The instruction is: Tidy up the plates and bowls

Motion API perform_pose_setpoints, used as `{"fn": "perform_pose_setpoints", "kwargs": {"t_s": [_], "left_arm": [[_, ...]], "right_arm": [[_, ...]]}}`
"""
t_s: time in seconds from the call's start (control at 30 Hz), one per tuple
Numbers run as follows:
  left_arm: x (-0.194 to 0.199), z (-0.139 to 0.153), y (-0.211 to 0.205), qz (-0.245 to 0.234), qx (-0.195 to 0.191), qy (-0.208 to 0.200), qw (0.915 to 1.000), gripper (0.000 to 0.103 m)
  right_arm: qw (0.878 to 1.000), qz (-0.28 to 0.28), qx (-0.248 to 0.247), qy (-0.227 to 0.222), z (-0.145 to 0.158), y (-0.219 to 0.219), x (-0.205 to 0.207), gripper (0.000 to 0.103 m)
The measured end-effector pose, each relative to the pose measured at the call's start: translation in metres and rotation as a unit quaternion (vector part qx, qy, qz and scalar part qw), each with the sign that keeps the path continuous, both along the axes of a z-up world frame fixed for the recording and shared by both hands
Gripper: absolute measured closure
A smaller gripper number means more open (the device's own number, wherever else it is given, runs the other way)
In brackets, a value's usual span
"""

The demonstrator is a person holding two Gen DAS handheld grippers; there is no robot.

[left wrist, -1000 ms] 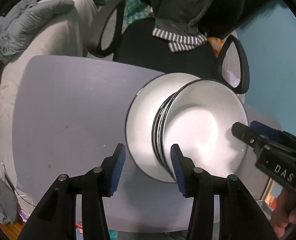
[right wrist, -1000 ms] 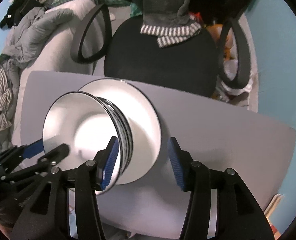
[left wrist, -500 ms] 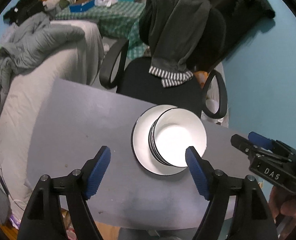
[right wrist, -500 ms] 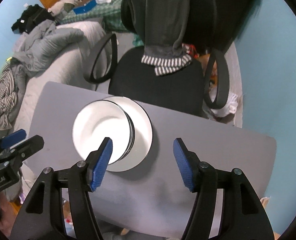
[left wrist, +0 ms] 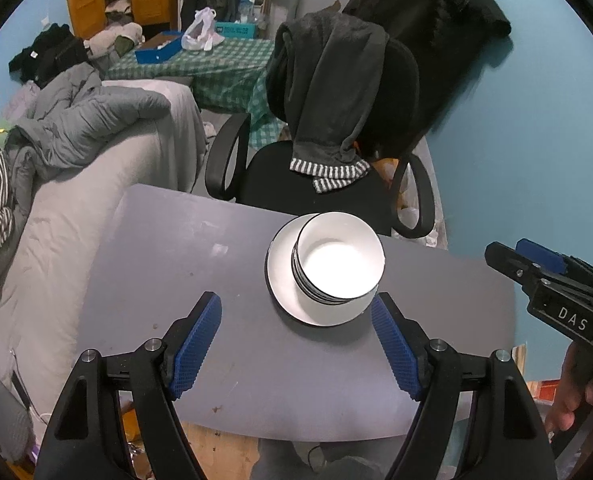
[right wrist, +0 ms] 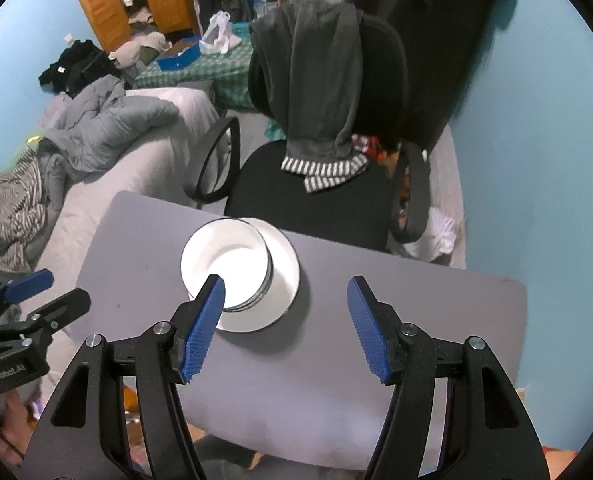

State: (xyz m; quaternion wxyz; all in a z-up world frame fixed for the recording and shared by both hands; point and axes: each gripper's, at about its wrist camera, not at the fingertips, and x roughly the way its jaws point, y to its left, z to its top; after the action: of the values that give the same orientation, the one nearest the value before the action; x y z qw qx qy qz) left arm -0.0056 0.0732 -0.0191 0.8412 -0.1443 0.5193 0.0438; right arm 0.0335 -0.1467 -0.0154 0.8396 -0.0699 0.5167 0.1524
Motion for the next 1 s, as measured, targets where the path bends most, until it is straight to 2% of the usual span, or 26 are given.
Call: {"fn": "perform_pose_setpoints", "kwargs": {"t_s": [0.2, 0.43, 0.5, 0.6, 1.0], "left_arm": [[-0.025, 0.028, -0.003, 0.0, 0.011, -0.056, 0.9984, 0.024], [-0.036, 0.049, -0.028, -0.046, 0.033, -0.086, 0.9947, 0.024], [-0.037, 0.054, -0.037, -0.06, 0.051, -0.087, 0.993, 0.018], [-0.039, 0.057, -0.048, -0.068, 0.077, -0.093, 0.9904, 0.017], [-0.049, 0.07, -0.05, -0.064, 0.08, -0.1, 0.9896, 0.017]], "right_arm": [[1.0, -0.014, 0.004, -0.027, 0.017, -0.006, -0.016, 0.04], [0.999, -0.023, -0.007, -0.047, 0.028, -0.011, -0.034, 0.038], [0.998, -0.027, -0.006, -0.05, 0.031, -0.014, -0.038, 0.038], [0.998, -0.033, -0.011, -0.052, 0.032, -0.015, -0.045, 0.038], [0.997, -0.042, -0.006, -0.066, 0.044, -0.019, -0.057, 0.038]]}}
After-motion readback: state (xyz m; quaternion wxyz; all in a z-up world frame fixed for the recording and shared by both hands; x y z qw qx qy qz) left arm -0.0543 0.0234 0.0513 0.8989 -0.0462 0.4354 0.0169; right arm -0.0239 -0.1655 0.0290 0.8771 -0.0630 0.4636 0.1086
